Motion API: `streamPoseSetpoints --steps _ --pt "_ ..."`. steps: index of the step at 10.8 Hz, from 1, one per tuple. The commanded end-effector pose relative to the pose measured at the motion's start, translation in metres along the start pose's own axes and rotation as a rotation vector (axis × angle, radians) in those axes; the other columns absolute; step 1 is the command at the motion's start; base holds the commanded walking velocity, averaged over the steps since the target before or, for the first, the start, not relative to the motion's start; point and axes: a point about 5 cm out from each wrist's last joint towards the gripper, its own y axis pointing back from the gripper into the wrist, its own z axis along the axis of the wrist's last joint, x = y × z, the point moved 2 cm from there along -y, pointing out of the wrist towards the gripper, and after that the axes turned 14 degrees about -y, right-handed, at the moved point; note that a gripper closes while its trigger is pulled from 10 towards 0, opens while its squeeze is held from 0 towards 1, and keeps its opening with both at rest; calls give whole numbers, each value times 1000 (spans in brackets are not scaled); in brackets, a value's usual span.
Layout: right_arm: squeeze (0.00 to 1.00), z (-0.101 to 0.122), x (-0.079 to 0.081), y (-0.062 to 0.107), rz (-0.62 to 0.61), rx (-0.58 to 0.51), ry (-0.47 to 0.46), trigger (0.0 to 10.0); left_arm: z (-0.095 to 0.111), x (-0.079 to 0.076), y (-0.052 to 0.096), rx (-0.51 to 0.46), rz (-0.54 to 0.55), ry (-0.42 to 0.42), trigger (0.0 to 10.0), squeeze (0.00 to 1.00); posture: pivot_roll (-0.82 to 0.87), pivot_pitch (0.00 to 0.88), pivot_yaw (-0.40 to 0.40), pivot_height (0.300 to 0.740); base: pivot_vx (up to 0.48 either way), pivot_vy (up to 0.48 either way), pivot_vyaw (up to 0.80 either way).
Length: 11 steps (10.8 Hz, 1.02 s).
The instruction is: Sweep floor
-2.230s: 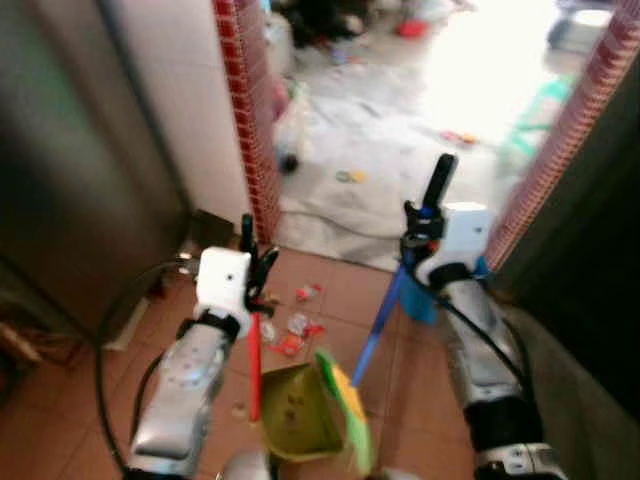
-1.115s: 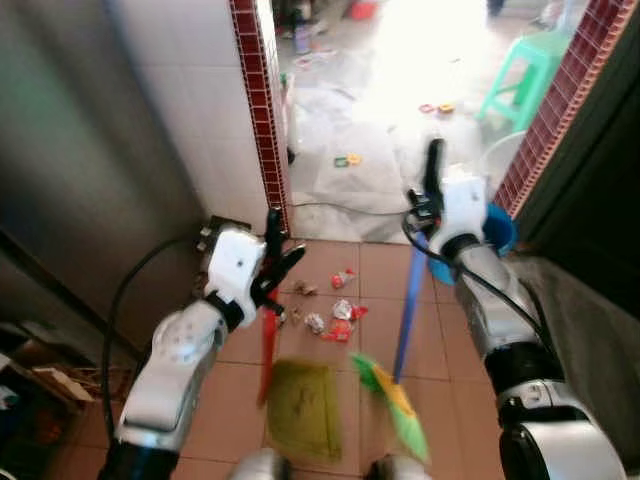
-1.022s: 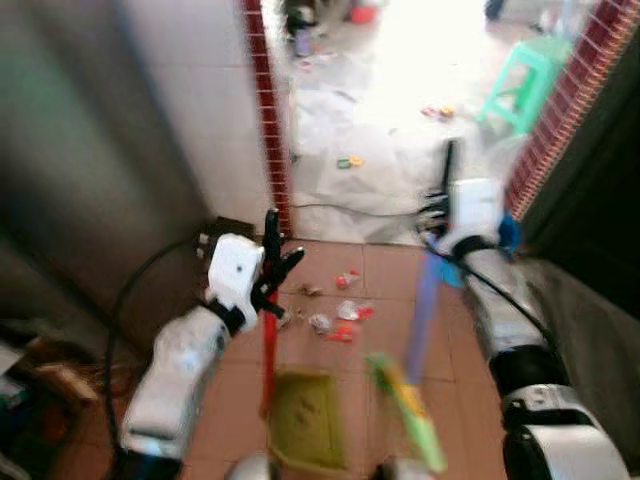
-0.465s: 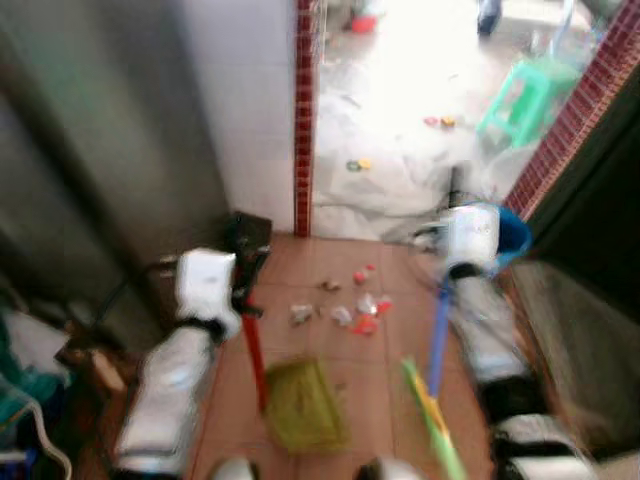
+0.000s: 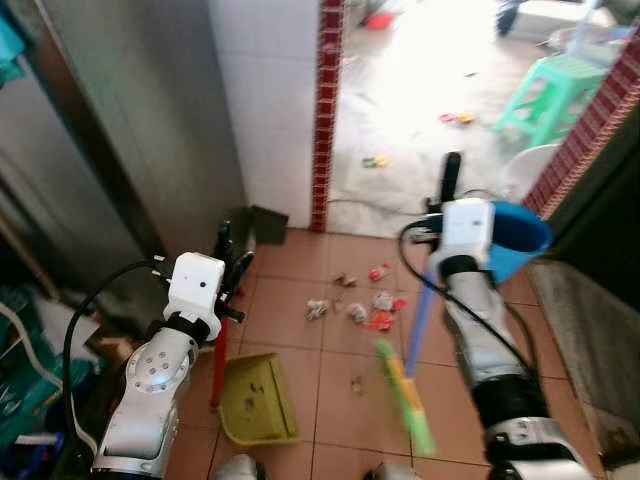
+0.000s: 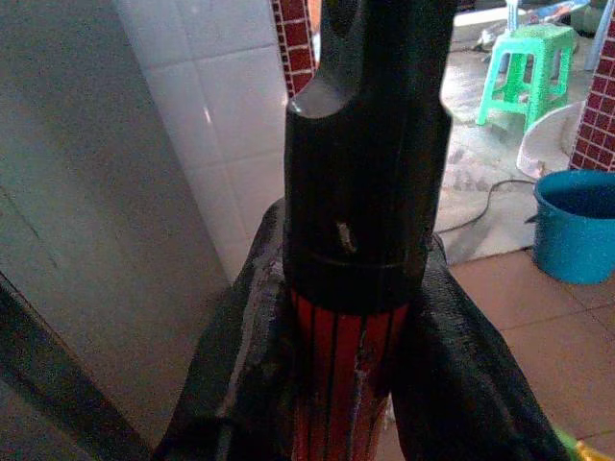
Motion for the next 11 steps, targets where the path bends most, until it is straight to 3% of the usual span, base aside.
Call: streamPoseSetpoints --steps 1,3,4,6,10,11 --pt "0 14 -6 -1 -28 -61 6 10000 15 1 -1 -69 -5 -39 10000 0 -29 7 -29 740 0 0 0" --pt "0 13 -20 9 -80 -41 29 10000 13 7 6 -43 43 -44 10000 0 -15 43 -22 740 0 0 0" --pt "0 15 -14 6 -73 -31 27 10000 16 10 4 -41 53 -65 10000 0 -4 81 1 740 0 0 -800" --pt "0 16 -8 6 -75 -33 20 10000 16 19 9 -28 124 3 10000 0 3 85 7 740 0 0 -800" --pt "0 6 1 11 -41 -17 32 10000 26 10 6 -76 91 -5 10000 0 36 41 -37 740 0 0 -800" --pt "0 -10 3 14 -71 48 -26 10000 26 9 3 -79 95 22 10000 0 34 27 -43 740 0 0 -800"
